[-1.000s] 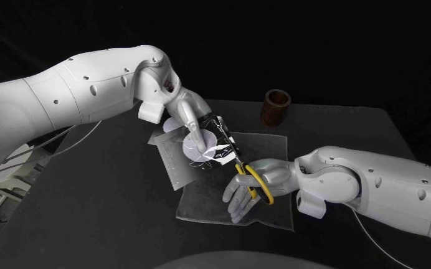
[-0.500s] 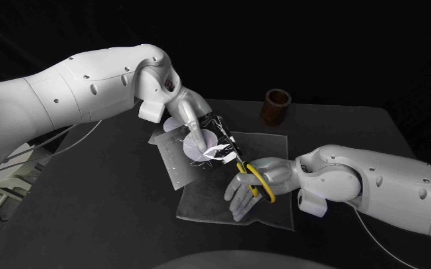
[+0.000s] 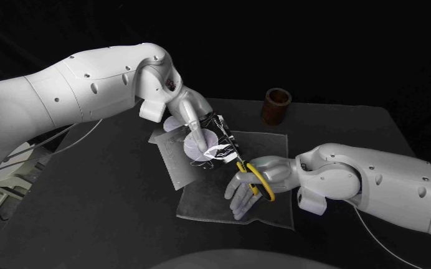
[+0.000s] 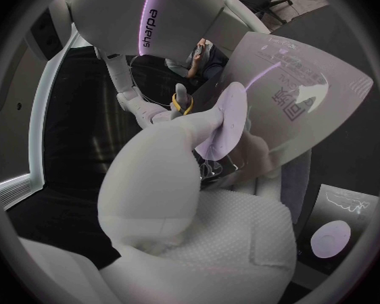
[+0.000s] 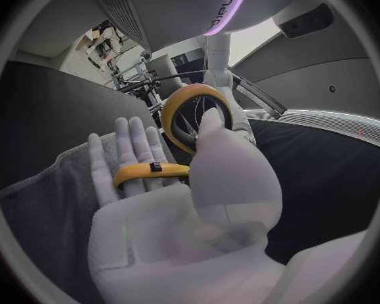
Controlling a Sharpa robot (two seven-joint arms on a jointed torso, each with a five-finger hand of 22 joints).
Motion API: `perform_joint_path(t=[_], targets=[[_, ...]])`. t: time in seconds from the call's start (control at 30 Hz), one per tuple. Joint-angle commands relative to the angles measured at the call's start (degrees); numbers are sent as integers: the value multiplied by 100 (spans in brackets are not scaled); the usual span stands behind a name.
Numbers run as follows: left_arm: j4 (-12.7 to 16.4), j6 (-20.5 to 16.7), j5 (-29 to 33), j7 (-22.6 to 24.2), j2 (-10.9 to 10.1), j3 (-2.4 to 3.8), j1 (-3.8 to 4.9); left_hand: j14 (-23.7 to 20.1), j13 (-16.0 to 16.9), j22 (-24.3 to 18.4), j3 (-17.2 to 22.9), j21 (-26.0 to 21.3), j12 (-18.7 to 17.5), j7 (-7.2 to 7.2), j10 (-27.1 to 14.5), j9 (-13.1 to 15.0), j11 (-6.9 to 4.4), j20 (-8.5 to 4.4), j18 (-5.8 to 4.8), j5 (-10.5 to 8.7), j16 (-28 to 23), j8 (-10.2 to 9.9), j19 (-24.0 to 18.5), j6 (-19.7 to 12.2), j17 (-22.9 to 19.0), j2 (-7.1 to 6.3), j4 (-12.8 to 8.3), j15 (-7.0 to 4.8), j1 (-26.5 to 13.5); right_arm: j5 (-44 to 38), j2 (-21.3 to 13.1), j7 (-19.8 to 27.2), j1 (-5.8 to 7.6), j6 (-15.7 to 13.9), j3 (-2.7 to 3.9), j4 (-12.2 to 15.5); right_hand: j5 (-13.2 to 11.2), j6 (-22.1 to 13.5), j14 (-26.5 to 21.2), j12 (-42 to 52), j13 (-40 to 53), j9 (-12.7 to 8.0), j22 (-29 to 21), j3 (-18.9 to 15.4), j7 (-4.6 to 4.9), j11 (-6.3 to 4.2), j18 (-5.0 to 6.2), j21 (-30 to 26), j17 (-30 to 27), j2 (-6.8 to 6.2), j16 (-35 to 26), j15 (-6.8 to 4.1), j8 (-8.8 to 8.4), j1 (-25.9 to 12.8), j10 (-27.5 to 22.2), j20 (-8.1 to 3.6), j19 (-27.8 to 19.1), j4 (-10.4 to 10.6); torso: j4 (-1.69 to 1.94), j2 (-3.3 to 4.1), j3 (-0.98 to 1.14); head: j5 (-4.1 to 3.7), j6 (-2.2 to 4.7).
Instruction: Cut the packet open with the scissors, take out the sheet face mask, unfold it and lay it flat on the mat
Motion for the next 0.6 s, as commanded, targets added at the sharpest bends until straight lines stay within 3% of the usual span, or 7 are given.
perform_joint_path(t=[0.03,0.37,0.47,0.6], targets=[[56,1432,63,-79,27,-11,-4,4,9,10,34,29,36,17,34,338,-11,-21,67,19,-25,15,-31,25,10,58,-25,-31,-17,52,11,128,30,-19,22,1,-13,48,45,29,-5,7,5,-33,427,-8,682,39,-9,52,31,-9,35,10,41,-41,87,-16,2,3,2,-4,-2],[10,1444,55,-121,43,-28,-4,4,9,10,34,29,36,17,34,338,-11,-21,67,19,-25,15,-31,25,10,58,-25,-31,-17,17,-33,135,66,-5,23,67,-13,103,104,51,-2,11,7,-86,404,-30,694,49,-22,73,60,-28,56,68,102,-42,119,-20,-5,1,-2,-4,-7],[7,1441,53,-111,55,-31,-5,4,9,10,34,29,36,17,34,338,-11,-21,67,19,-25,15,-31,25,10,58,-25,-31,-17,3,-32,179,69,-73,23,79,-13,169,173,77,-2,11,11,-154,374,-60,714,68,-42,136,92,-53,75,140,184,-43,187,-23,-2,0,-3,-6,-10],[5,1436,53,-95,71,-32,-5,4,9,10,34,29,36,17,34,338,-11,-21,67,19,-25,15,-31,25,10,58,-25,-31,-17,-16,-23,231,72,-182,23,75,-13,379,420,145,0,17,57,-353,284,-155,758,191,-70,338,208,-133,136,297,428,-62,648,-31,1,-3,-3,-10,-13]])
